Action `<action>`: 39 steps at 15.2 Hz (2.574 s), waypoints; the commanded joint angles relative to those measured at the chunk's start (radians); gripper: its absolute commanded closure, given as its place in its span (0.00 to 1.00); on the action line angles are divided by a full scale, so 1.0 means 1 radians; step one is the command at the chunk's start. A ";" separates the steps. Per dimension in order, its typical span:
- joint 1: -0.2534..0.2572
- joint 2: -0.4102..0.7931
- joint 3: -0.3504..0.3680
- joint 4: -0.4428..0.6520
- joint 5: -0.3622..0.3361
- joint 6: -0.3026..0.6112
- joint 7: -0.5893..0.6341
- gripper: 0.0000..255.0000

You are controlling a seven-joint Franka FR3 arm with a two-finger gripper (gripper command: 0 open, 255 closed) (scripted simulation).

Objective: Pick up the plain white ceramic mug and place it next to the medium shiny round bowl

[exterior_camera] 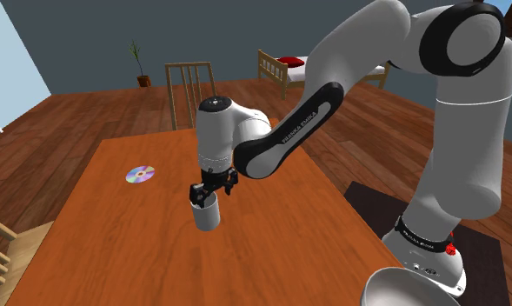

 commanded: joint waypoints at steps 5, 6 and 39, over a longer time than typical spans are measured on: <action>0.001 0.003 -0.001 0.001 -0.002 0.002 0.002 0.00; 0.001 0.003 -0.001 0.001 -0.002 0.002 0.002 1.00; -0.034 -0.160 0.048 0.134 0.149 -0.264 -0.120 1.00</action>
